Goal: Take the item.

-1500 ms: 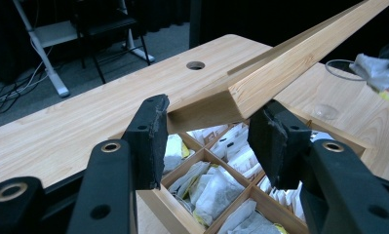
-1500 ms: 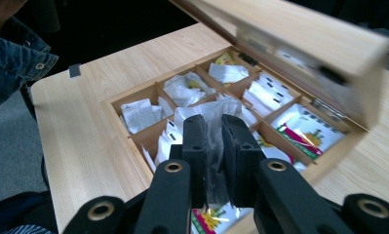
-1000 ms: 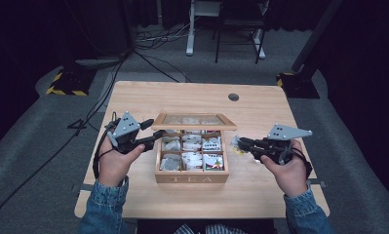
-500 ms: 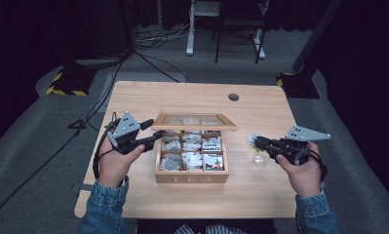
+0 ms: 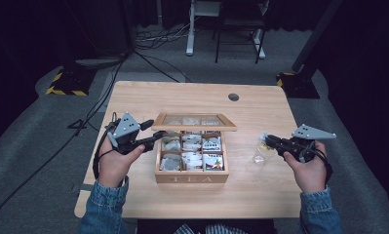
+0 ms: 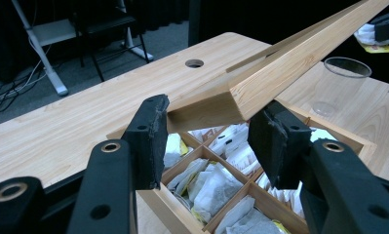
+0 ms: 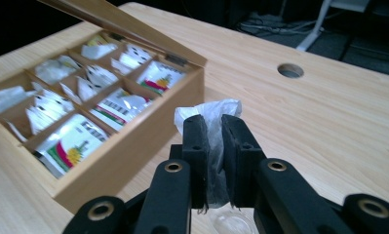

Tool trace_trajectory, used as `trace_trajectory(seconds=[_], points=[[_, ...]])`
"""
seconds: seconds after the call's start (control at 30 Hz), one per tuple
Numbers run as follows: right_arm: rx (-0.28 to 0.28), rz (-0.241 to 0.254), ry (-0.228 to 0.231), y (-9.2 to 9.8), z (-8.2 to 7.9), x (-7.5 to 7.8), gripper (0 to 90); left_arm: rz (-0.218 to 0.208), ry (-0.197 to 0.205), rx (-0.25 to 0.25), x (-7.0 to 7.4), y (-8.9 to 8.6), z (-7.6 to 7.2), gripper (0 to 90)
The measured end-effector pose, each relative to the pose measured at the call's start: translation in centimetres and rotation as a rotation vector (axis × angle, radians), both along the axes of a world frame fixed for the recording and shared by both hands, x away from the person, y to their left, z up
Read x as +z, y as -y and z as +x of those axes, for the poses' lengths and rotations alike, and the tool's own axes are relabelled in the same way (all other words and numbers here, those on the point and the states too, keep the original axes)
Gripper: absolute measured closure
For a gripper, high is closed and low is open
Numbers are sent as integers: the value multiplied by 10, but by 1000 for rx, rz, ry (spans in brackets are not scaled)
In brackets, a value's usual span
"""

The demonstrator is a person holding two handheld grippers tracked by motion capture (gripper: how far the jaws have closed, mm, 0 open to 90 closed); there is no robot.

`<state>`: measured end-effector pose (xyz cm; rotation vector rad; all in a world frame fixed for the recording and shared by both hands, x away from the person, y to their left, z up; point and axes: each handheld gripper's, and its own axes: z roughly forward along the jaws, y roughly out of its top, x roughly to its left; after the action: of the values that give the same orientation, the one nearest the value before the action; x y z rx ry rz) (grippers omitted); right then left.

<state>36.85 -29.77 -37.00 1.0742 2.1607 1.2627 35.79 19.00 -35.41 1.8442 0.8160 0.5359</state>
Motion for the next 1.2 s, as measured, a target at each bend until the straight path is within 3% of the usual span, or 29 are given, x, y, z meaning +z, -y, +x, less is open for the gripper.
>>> trace_trajectory(seconds=[0.37, 1.0, 1.2], points=[[-47, -31, -58, 11, 7, -13, 811, 2, 1, 0, 0, 0, 0, 498], [-80, -61, -109, 14, 20, -37, 803, -3, -2, 0, -1, 0, 0, 497], [-107, -80, -70, 15, 21, -38, 627, -1, -3, -1, -1, 0, -1, 498]])
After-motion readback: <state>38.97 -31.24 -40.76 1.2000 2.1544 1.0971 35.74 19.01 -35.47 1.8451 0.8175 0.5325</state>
